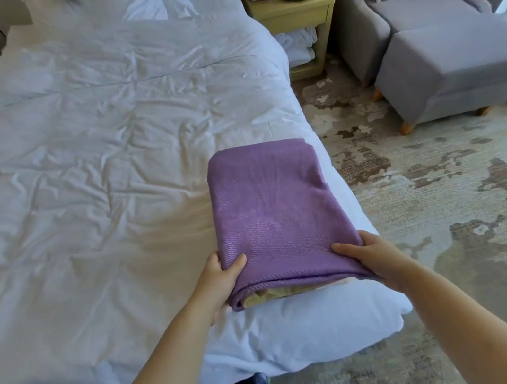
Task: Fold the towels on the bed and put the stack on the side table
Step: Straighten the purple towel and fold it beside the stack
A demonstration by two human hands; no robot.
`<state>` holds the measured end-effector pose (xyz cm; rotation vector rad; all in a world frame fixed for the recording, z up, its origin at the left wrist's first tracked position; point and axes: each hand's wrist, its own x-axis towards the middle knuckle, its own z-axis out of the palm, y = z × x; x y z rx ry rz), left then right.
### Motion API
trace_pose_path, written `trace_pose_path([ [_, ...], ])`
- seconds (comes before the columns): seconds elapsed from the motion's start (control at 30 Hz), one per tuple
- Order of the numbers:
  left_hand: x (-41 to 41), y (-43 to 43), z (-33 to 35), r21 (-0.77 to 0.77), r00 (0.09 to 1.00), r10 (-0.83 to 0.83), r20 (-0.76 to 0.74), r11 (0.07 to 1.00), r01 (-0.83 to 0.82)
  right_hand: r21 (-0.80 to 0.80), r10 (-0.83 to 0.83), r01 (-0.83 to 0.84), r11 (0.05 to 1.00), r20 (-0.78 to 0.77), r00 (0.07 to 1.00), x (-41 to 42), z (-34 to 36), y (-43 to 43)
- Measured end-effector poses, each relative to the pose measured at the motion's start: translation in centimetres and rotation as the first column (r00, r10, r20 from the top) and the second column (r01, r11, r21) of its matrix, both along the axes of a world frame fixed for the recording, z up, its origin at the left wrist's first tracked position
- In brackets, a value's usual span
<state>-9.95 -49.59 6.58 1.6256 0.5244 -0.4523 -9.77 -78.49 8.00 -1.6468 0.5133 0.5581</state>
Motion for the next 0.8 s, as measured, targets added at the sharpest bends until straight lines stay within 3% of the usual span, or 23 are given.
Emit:
trace_pose_path([
  [0.07, -1.3, -0.1, -0.9, 0.118, 1.0, 0.007, -0.029, 0.993, -0.004, -0.1, 0.057, -0.06, 0.993, -0.028, 0.998, -1.6, -0.8, 0.2],
  [0.2, -2.7, -0.3, -1.4, 0.173, 0.999, 0.022, -0.045, 0.985, -0.014, -0.153, 0.089, -0.097, 0.983, -0.062, 0.994, -2.9, -1.7, 0.1],
  [0.3, -3.3, -0.1, -0.7, 0.299, 0.999, -0.036, -0.039, 0.953, 0.046, -0.299, 0.167, -0.188, 0.935, -0.095, 0.981, -2.9, -1.6, -0.4],
  [0.4, -2.3, 1.1, 0.5, 0.438, 0.997, -0.077, -0.032, 0.895, 0.083, -0.333, 0.138, -0.143, 0.932, -0.037, 0.99, -1.4, -0.8, -1.3],
  [0.6, 5.4, 2.6, 2.8, 0.369, 0.998, 0.016, 0.057, 0.929, -0.035, -0.265, 0.008, 0.02, 0.964, 0.103, 0.995, 5.9, 1.5, -0.1],
  [0.8, 16.4, 3.4, 1.5, 0.254, 0.998, 0.024, 0.052, 0.967, -0.036, -0.254, -0.11, 0.16, 0.954, 0.199, 0.974, 15.6, 0.4, 2.2],
])
